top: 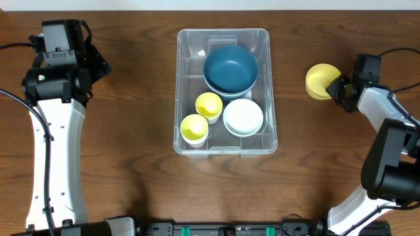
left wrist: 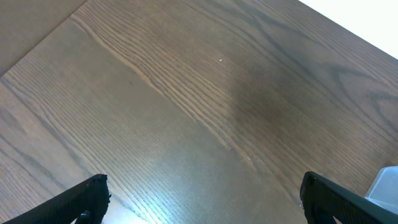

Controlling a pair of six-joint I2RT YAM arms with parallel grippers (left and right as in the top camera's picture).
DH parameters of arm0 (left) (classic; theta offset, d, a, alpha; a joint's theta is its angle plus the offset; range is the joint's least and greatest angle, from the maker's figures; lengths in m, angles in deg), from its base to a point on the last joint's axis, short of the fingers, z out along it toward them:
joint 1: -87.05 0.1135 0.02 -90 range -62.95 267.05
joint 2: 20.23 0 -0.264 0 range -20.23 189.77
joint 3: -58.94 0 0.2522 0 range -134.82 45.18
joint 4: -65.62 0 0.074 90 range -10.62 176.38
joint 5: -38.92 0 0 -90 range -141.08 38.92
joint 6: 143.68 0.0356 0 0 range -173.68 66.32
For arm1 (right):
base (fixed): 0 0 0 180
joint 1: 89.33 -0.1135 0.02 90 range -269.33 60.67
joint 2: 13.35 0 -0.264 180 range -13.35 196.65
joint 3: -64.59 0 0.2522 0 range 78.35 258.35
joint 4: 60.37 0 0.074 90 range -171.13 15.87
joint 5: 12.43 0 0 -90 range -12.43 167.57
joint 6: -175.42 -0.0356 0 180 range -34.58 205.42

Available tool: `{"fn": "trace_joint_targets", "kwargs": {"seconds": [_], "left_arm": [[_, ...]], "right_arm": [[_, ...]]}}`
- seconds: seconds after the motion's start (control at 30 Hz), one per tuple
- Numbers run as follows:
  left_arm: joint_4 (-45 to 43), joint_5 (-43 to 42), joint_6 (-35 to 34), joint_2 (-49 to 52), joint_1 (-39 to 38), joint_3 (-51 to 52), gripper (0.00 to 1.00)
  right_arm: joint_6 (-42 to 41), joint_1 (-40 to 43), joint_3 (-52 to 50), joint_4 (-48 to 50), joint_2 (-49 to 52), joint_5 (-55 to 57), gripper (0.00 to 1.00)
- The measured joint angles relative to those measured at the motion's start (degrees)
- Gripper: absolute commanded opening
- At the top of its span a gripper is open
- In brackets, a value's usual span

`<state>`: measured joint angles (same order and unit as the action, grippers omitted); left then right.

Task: Pack container
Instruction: 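Move the right gripper to the yellow bowl and grasp its rim, then carry the yellow bowl into the bin and set it on the white bowl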

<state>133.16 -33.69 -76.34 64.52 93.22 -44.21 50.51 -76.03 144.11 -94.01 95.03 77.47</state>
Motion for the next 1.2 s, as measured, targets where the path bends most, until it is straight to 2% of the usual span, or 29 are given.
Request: {"fn": "trace_joint_targets", "kwargs": {"seconds": [0.27, 0.6, 0.83, 1.2], "left_arm": [[0.0, 0.0, 0.0, 0.0, 0.0, 0.0, 0.98], [0.0, 0.0, 0.0, 0.0, 0.0, 0.0, 0.98], [0.0, 0.0, 0.0, 0.0, 0.0, 0.0, 0.98], [0.0, 0.0, 0.0, 0.0, 0.0, 0.0, 0.98]], "right_arm": [[3.4, 0.1, -0.8, -2.7, -4.2, -0.6, 0.02], [7.0, -3.1, -0.9, -7.8, -30.6, -1.9, 0.01], [9.3, -15.0, -0.8, -14.2, -42.8, -2.2, 0.01], [10.0, -36.0, -0.8, -18.3, -40.7, 0.1, 0.01]]}}
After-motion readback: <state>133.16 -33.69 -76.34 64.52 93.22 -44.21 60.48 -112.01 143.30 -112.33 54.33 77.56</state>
